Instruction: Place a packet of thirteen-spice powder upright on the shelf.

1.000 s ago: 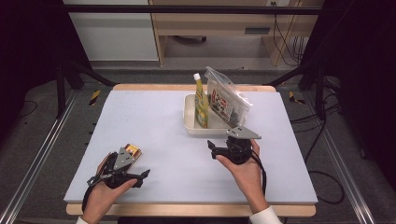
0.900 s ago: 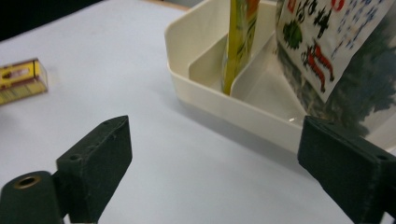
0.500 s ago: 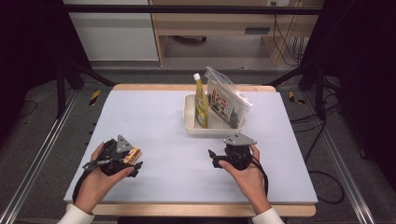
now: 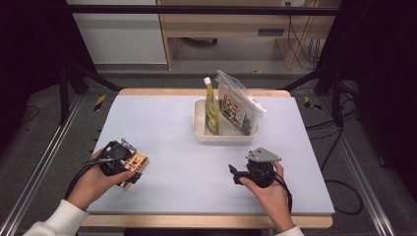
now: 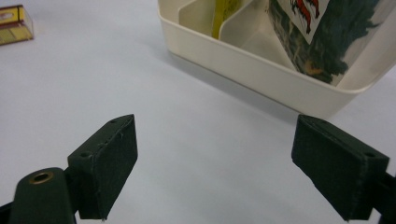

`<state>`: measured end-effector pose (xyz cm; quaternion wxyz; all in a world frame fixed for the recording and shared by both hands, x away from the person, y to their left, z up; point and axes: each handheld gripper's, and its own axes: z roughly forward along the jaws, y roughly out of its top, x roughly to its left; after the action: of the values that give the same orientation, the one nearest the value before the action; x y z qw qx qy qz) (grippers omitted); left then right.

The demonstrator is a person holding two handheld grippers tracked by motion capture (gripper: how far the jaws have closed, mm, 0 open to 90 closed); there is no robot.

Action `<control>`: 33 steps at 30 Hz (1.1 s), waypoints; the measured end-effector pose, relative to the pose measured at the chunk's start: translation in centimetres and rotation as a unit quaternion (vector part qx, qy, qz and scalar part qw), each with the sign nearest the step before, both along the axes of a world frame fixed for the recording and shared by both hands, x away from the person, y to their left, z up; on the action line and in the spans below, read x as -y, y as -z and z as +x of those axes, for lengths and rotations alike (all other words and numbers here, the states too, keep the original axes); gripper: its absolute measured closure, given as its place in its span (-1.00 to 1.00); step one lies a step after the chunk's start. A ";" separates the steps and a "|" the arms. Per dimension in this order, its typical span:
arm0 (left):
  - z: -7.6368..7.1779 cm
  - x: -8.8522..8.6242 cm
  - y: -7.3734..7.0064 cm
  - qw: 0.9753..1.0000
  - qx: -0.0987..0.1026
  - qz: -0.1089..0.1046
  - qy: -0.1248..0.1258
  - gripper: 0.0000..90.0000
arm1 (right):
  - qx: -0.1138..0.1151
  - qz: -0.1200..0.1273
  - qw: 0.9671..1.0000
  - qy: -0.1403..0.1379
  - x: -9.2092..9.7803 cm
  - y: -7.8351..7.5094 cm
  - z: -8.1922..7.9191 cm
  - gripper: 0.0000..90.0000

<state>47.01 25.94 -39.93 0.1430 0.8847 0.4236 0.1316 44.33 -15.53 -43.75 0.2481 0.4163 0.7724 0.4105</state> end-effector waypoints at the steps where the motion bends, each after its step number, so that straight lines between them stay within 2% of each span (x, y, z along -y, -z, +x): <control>1: 0.0 0.0 0.1 1.000 -0.001 0.004 0.000 -0.75 | -0.002 -0.001 1.000 -0.001 0.1 0.2 0.0 -0.67; 4: 0.3 -0.4 0.5 1.000 -0.006 0.018 -0.010 -0.70 | -0.013 -0.003 1.000 0.000 -0.1 0.5 0.1 -0.66; 8: 0.4 -1.1 1.6 0.999 -0.029 0.026 -0.019 -0.70 | -0.016 -0.010 1.000 -0.004 -0.1 0.7 0.2 -0.66; 12: 0.7 -2.0 2.7 0.998 -0.045 0.027 -0.036 -0.67 | -0.020 -0.012 1.000 -0.003 -0.1 0.8 0.2 -0.67; 19: 0.9 -2.7 3.8 0.997 -0.065 0.022 -0.032 -0.56 | -0.027 -0.011 1.000 -0.007 -0.1 0.9 0.3 -0.67; 29: 1.0 -2.3 4.4 0.996 -0.073 0.037 -0.023 -0.37 | -0.032 -0.012 0.999 -0.018 -0.4 1.0 0.2 -0.67; 33: 1.0 -2.2 4.1 0.997 -0.064 0.035 -0.016 -0.31 | -0.028 -0.010 0.999 -0.018 -0.4 0.9 0.2 -0.67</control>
<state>48.05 28.11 -43.99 0.0819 0.8892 0.4408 0.0915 44.53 -15.17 -44.60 0.2229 0.4114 0.7903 0.3955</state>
